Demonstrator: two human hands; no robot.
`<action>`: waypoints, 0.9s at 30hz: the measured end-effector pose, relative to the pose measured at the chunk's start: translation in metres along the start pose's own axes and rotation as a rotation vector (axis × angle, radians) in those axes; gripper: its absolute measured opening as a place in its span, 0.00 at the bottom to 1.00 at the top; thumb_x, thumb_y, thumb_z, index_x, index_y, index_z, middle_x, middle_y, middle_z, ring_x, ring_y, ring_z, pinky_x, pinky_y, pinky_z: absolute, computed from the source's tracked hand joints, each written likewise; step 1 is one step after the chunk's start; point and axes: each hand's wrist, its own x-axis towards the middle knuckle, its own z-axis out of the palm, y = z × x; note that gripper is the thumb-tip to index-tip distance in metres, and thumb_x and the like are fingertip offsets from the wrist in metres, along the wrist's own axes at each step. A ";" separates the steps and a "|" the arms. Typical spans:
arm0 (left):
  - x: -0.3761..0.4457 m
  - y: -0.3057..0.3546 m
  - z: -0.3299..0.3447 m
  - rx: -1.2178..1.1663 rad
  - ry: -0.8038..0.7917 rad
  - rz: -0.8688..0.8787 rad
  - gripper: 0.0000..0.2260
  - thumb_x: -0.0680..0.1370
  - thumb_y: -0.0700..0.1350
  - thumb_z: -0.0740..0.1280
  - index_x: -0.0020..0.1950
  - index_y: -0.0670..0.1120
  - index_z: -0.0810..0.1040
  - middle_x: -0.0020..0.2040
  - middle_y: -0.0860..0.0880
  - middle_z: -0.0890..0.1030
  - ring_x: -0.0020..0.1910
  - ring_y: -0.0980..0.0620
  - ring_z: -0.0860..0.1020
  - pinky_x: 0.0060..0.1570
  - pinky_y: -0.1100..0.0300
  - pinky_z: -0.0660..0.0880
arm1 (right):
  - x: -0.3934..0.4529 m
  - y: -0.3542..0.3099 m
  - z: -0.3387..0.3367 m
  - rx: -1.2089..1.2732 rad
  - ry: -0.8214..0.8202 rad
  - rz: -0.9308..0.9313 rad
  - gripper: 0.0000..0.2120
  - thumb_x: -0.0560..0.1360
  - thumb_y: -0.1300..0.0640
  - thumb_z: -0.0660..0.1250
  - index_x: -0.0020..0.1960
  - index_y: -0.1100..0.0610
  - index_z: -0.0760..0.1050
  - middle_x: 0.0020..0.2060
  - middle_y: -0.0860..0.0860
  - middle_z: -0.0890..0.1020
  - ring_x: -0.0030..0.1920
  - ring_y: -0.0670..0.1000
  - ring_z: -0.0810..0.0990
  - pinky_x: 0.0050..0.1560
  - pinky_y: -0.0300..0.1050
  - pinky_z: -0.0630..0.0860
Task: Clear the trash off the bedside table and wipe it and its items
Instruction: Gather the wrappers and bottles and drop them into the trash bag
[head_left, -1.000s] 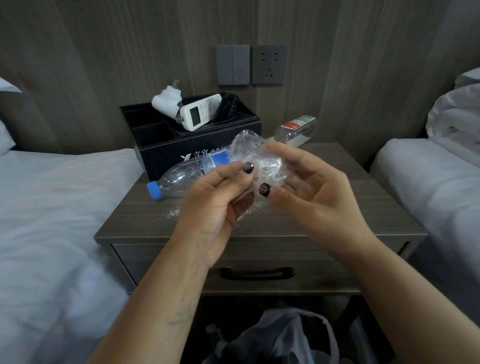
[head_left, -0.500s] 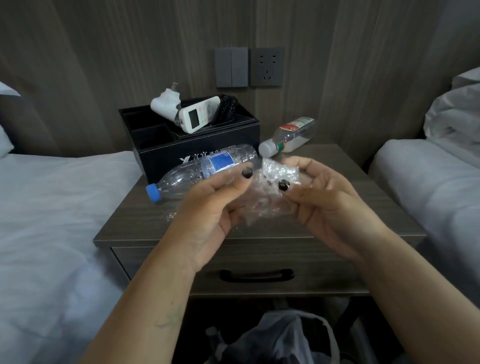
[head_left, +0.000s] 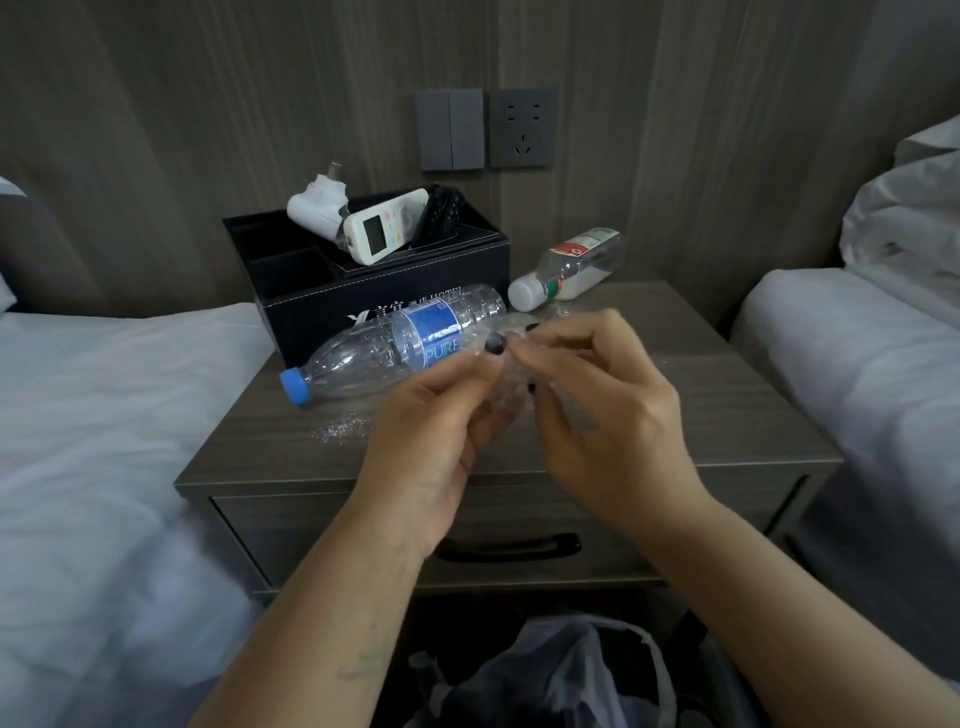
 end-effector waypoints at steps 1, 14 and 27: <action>0.002 0.001 -0.003 -0.003 0.033 0.002 0.08 0.67 0.43 0.70 0.42 0.42 0.86 0.41 0.46 0.85 0.38 0.54 0.82 0.38 0.65 0.79 | -0.002 -0.002 0.001 0.048 -0.036 0.006 0.16 0.70 0.76 0.66 0.56 0.68 0.80 0.51 0.60 0.78 0.52 0.47 0.78 0.54 0.33 0.74; 0.002 0.003 -0.009 -0.078 -0.011 0.088 0.17 0.66 0.38 0.71 0.54 0.39 0.80 0.47 0.42 0.84 0.42 0.50 0.83 0.47 0.57 0.81 | 0.007 -0.011 -0.017 0.897 -0.078 0.933 0.20 0.65 0.57 0.73 0.57 0.57 0.80 0.45 0.51 0.83 0.45 0.49 0.82 0.52 0.48 0.79; -0.008 -0.001 -0.007 0.150 -0.186 0.104 0.07 0.68 0.45 0.77 0.44 0.46 0.86 0.50 0.43 0.85 0.49 0.46 0.83 0.48 0.57 0.80 | 0.004 -0.005 -0.028 0.447 -0.022 0.659 0.12 0.65 0.70 0.77 0.42 0.55 0.83 0.36 0.49 0.84 0.38 0.48 0.84 0.42 0.43 0.82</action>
